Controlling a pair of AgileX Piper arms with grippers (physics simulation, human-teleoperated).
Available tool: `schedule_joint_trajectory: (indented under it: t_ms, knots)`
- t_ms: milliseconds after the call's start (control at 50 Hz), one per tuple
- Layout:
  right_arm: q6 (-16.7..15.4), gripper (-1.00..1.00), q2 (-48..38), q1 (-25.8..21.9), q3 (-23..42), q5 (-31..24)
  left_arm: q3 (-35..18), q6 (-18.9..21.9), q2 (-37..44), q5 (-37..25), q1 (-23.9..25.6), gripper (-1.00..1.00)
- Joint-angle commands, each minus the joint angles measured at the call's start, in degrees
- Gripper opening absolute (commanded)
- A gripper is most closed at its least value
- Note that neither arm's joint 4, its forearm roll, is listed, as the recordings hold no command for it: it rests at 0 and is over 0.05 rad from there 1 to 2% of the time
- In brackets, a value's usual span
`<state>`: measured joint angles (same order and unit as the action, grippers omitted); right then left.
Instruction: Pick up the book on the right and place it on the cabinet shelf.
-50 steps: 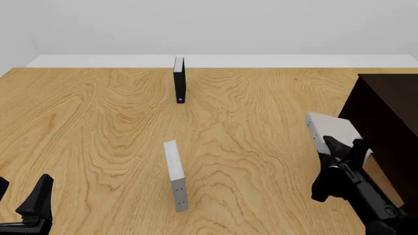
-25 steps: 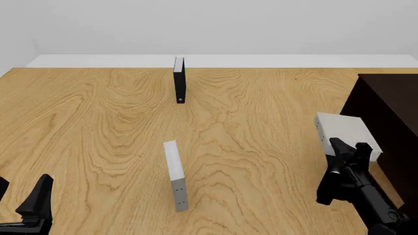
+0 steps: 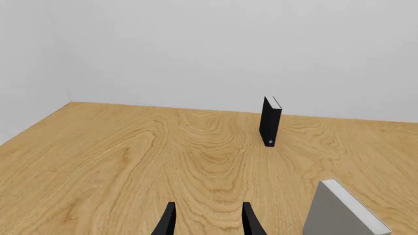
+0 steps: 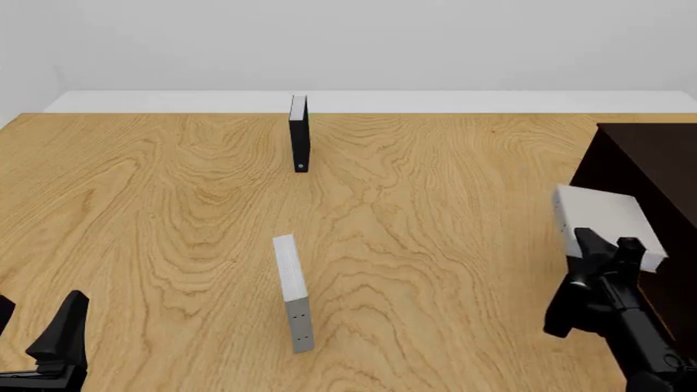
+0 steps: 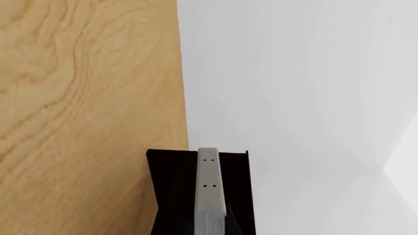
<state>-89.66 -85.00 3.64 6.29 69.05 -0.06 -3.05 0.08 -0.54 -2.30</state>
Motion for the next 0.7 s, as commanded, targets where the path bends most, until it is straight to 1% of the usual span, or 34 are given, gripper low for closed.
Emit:
schedule_joint_trajectory:
  t_ms: [20,40,60,80,100,140,160,200,300,320,360,380,400,420,580,600,660,680,700]
  knots:
    - [1.0,-1.00,-0.1,1.8,0.8,0.8,0.0,0.0,0.0,0.0,-0.1,1.00]
    - [0.7,-1.00,0.1,2.3,1.0,0.8,0.0,0.0,0.0,0.0,-0.1,1.00]
    - [-0.3,-1.00,0.0,2.6,1.0,0.8,0.0,0.0,0.0,0.0,-0.1,1.00]
    - [0.6,-1.00,-0.2,2.4,1.0,0.8,0.0,0.0,0.1,0.0,-0.1,1.00]
    - [0.2,-1.00,-0.1,2.4,1.1,0.8,0.0,0.0,0.1,0.0,-0.1,1.00]
    - [1.5,-1.00,-0.5,2.5,1.1,0.8,0.0,0.0,0.1,0.0,-0.2,1.00]
    - [0.5,-1.00,-0.7,2.5,1.3,0.8,0.0,0.0,0.1,0.0,-0.2,1.00]
    - [1.1,-1.00,-1.0,2.7,1.5,0.8,0.0,0.0,0.1,0.0,-0.2,1.00]
    - [1.3,-1.00,-1.1,3.0,2.1,0.7,0.0,-0.2,0.2,0.1,-0.4,1.00]
    - [0.4,-1.00,-1.3,3.0,2.2,0.8,0.0,-0.2,0.2,0.0,-0.4,1.00]
    - [1.2,-1.00,-1.7,3.2,2.4,0.7,0.0,-0.2,0.2,0.0,-0.4,1.00]
    - [0.5,-1.00,-2.2,3.2,2.6,0.8,0.0,-0.2,0.2,0.0,-0.4,1.00]
    - [1.4,-1.00,-2.2,3.5,2.7,0.7,0.0,-0.2,0.2,0.0,-0.4,1.00]
    - [0.9,-1.00,-2.2,3.6,2.7,0.7,0.0,-0.2,0.2,0.0,-0.4,1.00]
    - [1.1,-1.00,-2.9,4.6,3.4,0.6,0.0,-0.2,0.1,-0.1,-0.4,1.00]
    - [1.4,-1.00,-3.1,4.9,3.4,0.8,0.0,-0.2,0.1,-0.1,-0.4,1.00]
    - [1.2,-1.00,-3.1,5.3,3.6,0.5,0.0,-0.3,0.1,-0.1,-0.5,1.00]
    - [0.6,-1.00,-3.2,5.1,3.8,0.7,0.0,-0.3,0.1,-0.1,-0.5,1.00]
    - [1.9,-1.00,-3.1,5.4,3.9,0.5,0.0,-0.4,0.1,-0.1,-0.6,1.00]
